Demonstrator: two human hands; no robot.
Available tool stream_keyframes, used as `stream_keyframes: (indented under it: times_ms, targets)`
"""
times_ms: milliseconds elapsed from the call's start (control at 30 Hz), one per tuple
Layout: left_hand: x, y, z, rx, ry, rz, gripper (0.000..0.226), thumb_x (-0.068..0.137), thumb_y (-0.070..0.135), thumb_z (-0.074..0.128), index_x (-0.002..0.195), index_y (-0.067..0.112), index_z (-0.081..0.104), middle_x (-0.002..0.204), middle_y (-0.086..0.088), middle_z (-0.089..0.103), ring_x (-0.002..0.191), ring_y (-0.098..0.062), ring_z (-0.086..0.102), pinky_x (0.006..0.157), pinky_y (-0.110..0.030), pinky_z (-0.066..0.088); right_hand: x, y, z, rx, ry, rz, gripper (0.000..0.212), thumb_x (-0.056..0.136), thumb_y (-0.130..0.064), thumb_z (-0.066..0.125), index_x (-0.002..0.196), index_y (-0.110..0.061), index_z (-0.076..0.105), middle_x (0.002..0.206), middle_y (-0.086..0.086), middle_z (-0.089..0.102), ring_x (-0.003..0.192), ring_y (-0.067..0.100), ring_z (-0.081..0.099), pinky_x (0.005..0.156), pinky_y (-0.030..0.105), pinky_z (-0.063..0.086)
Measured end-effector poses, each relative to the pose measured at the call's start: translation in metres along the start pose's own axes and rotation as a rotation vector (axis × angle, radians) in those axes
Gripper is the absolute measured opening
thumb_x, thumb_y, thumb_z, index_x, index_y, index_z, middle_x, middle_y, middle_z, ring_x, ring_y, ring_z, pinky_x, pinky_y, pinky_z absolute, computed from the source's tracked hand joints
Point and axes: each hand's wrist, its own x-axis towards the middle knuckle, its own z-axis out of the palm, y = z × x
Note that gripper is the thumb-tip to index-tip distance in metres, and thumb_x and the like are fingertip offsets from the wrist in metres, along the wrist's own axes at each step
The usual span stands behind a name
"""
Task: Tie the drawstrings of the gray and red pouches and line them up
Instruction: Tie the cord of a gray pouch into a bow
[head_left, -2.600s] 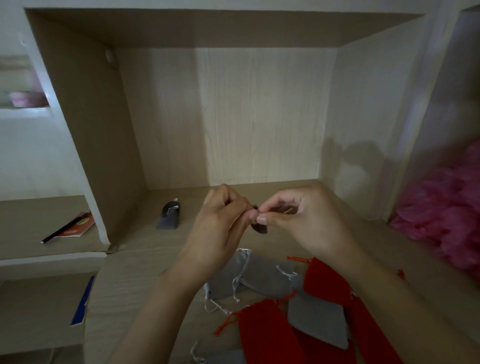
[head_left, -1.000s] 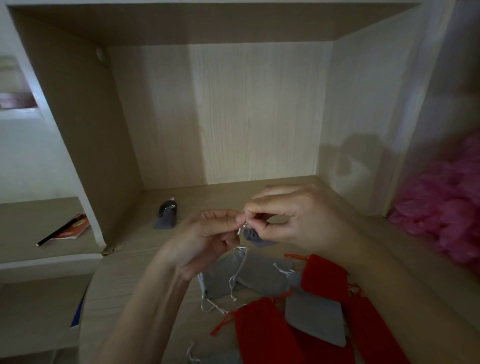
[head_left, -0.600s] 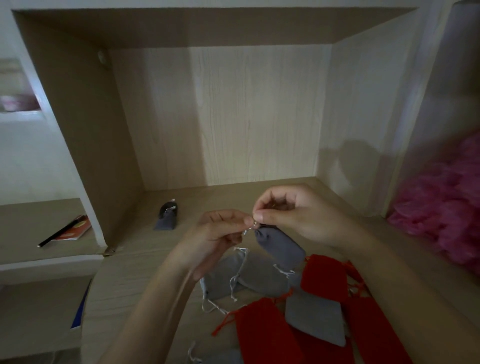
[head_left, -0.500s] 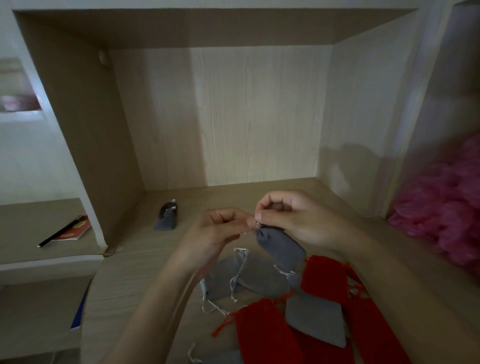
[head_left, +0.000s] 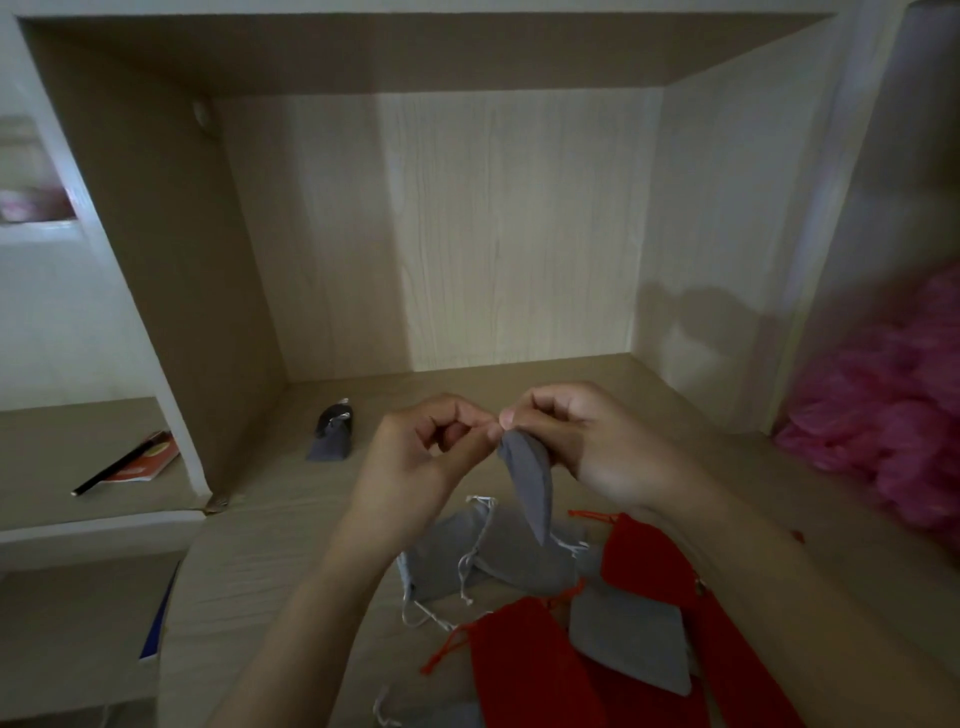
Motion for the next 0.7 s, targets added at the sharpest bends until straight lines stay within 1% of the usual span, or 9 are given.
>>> stream_keyframes:
  times_ms: [67, 100, 167, 267, 367, 467, 533, 600, 700]
  targets:
    - [0.000, -0.001, 0.002, 0.280, 0.104, 0.186, 0.013, 0.078, 0.032, 0.063, 0.074, 0.021, 0.068, 0.062, -0.006, 0.049, 0.061, -0.004, 0.043, 0.061, -0.018, 0.036, 0.002, 0.004, 0.004, -0.004, 0.039, 0.000, 0.025, 0.093, -0.020, 0.056, 0.074, -0.005, 0.063, 0.058, -0.001, 0.050, 0.053, 0.007, 0.042, 0.056, 0.020, 0.034]
    - [0.000, -0.002, 0.002, 0.391, 0.150, 0.277, 0.013, 0.080, 0.031, 0.060, 0.076, 0.021, 0.067, 0.063, 0.000, 0.048, 0.063, -0.003, 0.043, 0.060, -0.013, 0.034, 0.003, 0.006, 0.006, 0.016, 0.051, -0.012, 0.025, 0.094, -0.019, 0.055, 0.074, -0.005, 0.063, 0.061, 0.003, 0.052, 0.057, 0.009, 0.045, 0.059, 0.024, 0.036]
    - [0.000, -0.002, 0.001, 0.483, 0.225, 0.378, 0.015, 0.082, 0.025, 0.057, 0.077, 0.015, 0.067, 0.066, 0.003, 0.049, 0.064, -0.001, 0.041, 0.062, -0.009, 0.033, 0.003, 0.006, 0.009, 0.094, 0.069, -0.032, 0.024, 0.095, -0.017, 0.053, 0.075, -0.011, 0.064, 0.067, 0.004, 0.058, 0.063, 0.013, 0.052, 0.065, 0.030, 0.043]
    - [-0.001, 0.001, -0.002, 0.445, 0.331, 0.454, 0.012, 0.085, 0.019, 0.058, 0.078, 0.013, 0.066, 0.070, 0.005, 0.052, 0.066, -0.001, 0.042, 0.063, -0.008, 0.033, 0.002, 0.001, 0.008, 0.326, 0.058, -0.034, 0.018, 0.095, -0.006, 0.048, 0.087, -0.004, 0.065, 0.077, 0.007, 0.065, 0.069, 0.013, 0.061, 0.065, 0.023, 0.050]
    - [-0.005, 0.003, 0.000, 0.411, 0.385, 0.519, 0.010, 0.087, 0.018, 0.059, 0.082, 0.016, 0.067, 0.074, 0.012, 0.050, 0.067, -0.003, 0.045, 0.063, -0.015, 0.037, 0.001, -0.005, 0.008, 0.459, 0.060, -0.025, 0.011, 0.090, 0.003, 0.053, 0.090, -0.001, 0.063, 0.081, 0.015, 0.068, 0.072, 0.022, 0.065, 0.065, 0.031, 0.056]
    - [-0.005, 0.001, 0.001, 0.408, 0.437, 0.537, 0.011, 0.085, 0.018, 0.064, 0.085, 0.010, 0.072, 0.076, 0.011, 0.053, 0.067, -0.005, 0.047, 0.060, -0.028, 0.042, -0.002, -0.008, 0.009, 0.426, 0.105, -0.075, 0.009, 0.084, 0.002, 0.061, 0.084, -0.004, 0.067, 0.077, 0.012, 0.071, 0.066, 0.017, 0.067, 0.059, 0.023, 0.055]
    - [-0.006, 0.001, 0.000, 0.413, 0.456, 0.534, 0.007, 0.081, 0.014, 0.070, 0.086, 0.011, 0.073, 0.074, 0.009, 0.056, 0.067, -0.003, 0.046, 0.059, -0.030, 0.041, -0.004, -0.008, 0.008, 0.385, 0.130, -0.153, 0.010, 0.080, 0.001, 0.065, 0.081, -0.007, 0.071, 0.074, 0.009, 0.072, 0.065, 0.015, 0.068, 0.061, 0.022, 0.055]
    - [-0.007, 0.003, -0.001, 0.353, 0.459, 0.501, 0.010, 0.078, 0.013, 0.072, 0.088, 0.014, 0.073, 0.073, 0.006, 0.059, 0.066, -0.005, 0.048, 0.060, -0.025, 0.040, -0.004, -0.008, 0.007, 0.313, 0.152, -0.233, 0.017, 0.079, 0.003, 0.066, 0.080, -0.012, 0.073, 0.073, 0.006, 0.073, 0.064, 0.013, 0.068, 0.061, 0.020, 0.055]
    - [-0.008, 0.010, 0.002, 0.227, 0.447, 0.468, 0.009, 0.083, 0.021, 0.065, 0.090, 0.021, 0.069, 0.071, 0.011, 0.057, 0.064, -0.002, 0.048, 0.062, -0.013, 0.037, -0.005, -0.008, 0.005, 0.198, 0.169, -0.384, 0.022, 0.078, 0.001, 0.068, 0.084, -0.018, 0.075, 0.075, 0.001, 0.074, 0.063, 0.012, 0.068, 0.061, 0.019, 0.054]
